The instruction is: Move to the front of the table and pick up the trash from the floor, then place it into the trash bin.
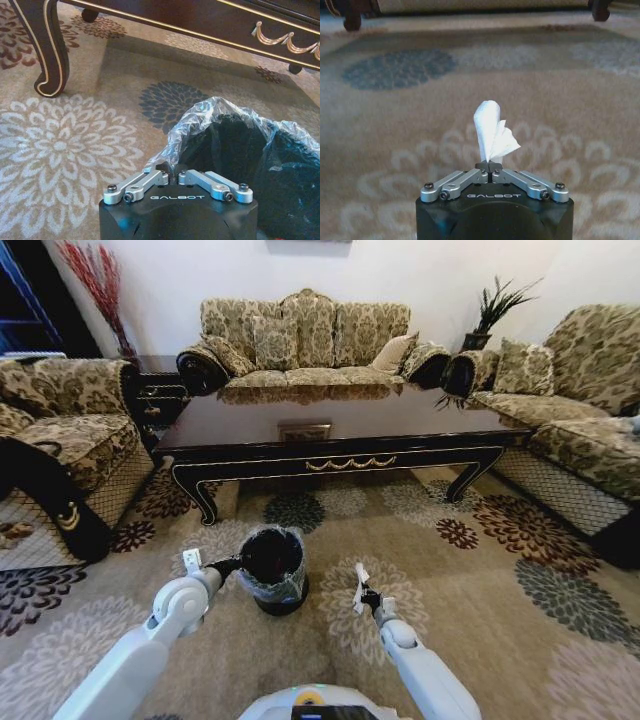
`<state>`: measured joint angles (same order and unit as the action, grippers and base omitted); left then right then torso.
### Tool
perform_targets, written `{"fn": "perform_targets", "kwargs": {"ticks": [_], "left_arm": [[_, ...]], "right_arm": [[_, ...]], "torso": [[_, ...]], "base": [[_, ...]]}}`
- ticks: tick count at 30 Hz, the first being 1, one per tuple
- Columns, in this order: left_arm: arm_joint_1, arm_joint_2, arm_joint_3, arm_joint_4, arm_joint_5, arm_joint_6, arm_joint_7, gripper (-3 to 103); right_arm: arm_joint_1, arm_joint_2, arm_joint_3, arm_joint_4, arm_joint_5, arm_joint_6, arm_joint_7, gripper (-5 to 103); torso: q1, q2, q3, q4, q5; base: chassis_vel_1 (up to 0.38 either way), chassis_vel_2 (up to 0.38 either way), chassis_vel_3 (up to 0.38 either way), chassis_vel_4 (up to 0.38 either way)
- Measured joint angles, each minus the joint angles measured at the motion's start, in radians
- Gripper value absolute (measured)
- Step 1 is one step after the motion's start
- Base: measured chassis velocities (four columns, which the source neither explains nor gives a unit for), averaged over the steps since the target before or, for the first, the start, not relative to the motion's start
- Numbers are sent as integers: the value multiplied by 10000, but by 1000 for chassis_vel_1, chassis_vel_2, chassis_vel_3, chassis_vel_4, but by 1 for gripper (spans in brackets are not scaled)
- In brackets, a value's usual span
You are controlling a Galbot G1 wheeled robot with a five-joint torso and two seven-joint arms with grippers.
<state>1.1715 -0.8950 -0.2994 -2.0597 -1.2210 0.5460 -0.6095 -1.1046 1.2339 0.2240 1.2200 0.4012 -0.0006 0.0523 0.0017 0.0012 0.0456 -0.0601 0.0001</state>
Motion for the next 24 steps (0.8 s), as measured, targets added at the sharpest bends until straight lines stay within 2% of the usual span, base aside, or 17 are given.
{"fn": "perform_targets", "kwargs": {"ticks": [12,18,24], "left_arm": [[-193,-139,443,126,163,17,12,4],[-291,-174,786,234,185,62,46,4],[-399,-110,1061,243,172,162,74,4]], "right_arm": [[-927,-1104,612,2327,852,-98,365,0],[-1970,-1622,1071,4755,1313,-341,521,0],[-2918,-1957,1393,6889,1340,-510,1,0]], "torso": [[0,0,-1,0,0],[0,0,-1,0,-2],[-1,0,-1,-1,-3]], "base": [[0,0,0,0],[0,0,0,0],[0,0,0,0]]}}
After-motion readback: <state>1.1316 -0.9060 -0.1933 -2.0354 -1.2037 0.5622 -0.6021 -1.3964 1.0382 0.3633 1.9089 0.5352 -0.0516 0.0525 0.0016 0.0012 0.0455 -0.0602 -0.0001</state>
